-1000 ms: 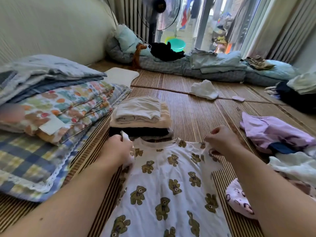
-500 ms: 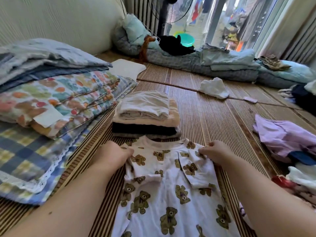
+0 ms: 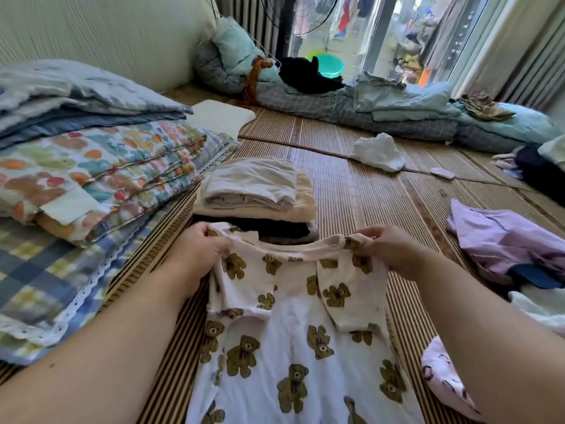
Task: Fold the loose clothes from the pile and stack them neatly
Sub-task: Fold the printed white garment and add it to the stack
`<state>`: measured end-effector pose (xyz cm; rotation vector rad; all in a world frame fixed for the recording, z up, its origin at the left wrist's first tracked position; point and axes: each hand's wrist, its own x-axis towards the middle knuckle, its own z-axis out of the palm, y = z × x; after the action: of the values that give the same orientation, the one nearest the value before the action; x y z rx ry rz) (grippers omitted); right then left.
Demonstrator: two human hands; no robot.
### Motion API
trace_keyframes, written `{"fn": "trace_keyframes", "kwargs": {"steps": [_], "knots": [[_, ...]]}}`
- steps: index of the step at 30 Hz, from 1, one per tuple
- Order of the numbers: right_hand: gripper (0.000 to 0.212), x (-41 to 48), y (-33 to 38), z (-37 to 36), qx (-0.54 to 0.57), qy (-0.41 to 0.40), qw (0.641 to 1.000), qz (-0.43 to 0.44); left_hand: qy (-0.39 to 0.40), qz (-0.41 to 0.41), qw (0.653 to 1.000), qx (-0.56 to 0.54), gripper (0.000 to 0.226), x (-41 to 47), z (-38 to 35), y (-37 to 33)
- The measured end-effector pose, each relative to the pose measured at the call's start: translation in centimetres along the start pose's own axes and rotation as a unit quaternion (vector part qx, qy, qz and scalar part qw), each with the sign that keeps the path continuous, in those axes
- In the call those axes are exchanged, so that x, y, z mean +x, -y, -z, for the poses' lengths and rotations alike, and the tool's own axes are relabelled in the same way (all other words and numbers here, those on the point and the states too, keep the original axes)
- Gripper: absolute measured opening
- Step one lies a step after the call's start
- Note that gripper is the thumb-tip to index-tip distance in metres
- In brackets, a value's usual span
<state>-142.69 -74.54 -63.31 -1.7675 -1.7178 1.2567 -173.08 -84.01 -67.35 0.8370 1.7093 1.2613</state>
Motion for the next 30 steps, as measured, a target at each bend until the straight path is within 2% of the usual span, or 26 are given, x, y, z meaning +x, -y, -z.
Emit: {"fn": "trace_keyframes", "kwargs": {"steps": [5, 8, 11, 13, 16, 18, 20, 22, 23, 25, 27, 28, 30], "knots": [[0.008, -3.2, 2.7, 2.3, 0.052, -0.083, 0.991, 0.091, -0.027, -0.132, 0.99, -0.044, 0.027, -1.2, 0.6, -3.4], [0.005, -7.0, 3.2, 3.0, 0.03, -0.127, 0.981, 0.145, 0.026, -0.204, 0.976, -0.069, 0.031, -3.1, 1.3, -5.4], [0.011, -11.5, 2.0, 3.0, -0.032, -0.115, 0.978, 0.17, 0.107, -0.257, 0.96, 0.013, 0.044, -5.4, 2.7, -6.0], [0.015, -14.4, 0.5, 2.2, -0.098, -0.095, 0.976, 0.168, 0.165, -0.292, 0.938, 0.091, 0.047, -7.4, 4.0, -5.3], [0.028, -17.7, -2.5, 0.4, -0.155, -0.078, 0.974, 0.145, 0.257, -0.269, 0.907, 0.198, 0.052, -10.5, 5.8, -2.5], [0.032, -19.0, -4.6, -1.0, -0.232, -0.062, 0.963, 0.127, 0.276, -0.255, 0.867, 0.328, 0.053, -12.1, 6.6, 0.0], [0.023, -19.9, -6.3, -2.0, -0.311, -0.013, 0.945, 0.105, 0.293, -0.26, 0.801, 0.454, 0.058, -13.5, 7.2, 2.2], [0.018, -20.7, -7.0, -2.4, -0.375, 0.061, 0.921, 0.081, 0.326, -0.262, 0.759, 0.499, 0.06, -15.3, 7.7, 3.3], [0.019, -20.9, -7.0, -2.5, -0.383, 0.09, 0.917, 0.063, 0.331, -0.265, 0.76, 0.493, 0.061, -16.0, 8.1, 3.6], [0.019, -21.0, -6.4, -2.5, -0.367, 0.113, 0.923, 0.029, 0.327, -0.259, 0.787, 0.454, 0.065, -16.7, 8.6, 3.7], [0.02, -20.6, -5.9, -2.6, -0.355, 0.092, 0.93, 0.009, 0.326, -0.261, 0.795, 0.44, 0.061, -16.8, 8.9, 3.7], [0.022, -20.2, -5.7, -2.8, -0.359, 0.072, 0.931, 0.009, 0.329, -0.255, 0.793, 0.445, 0.055, -16.7, 8.9, 3.5], [0.024, -19.5, -5.6, -3.6, -0.372, 0.024, 0.928, 0.025, 0.321, -0.237, 0.81, 0.429, 0.041, -16.3, 8.5, 3.3]]}}
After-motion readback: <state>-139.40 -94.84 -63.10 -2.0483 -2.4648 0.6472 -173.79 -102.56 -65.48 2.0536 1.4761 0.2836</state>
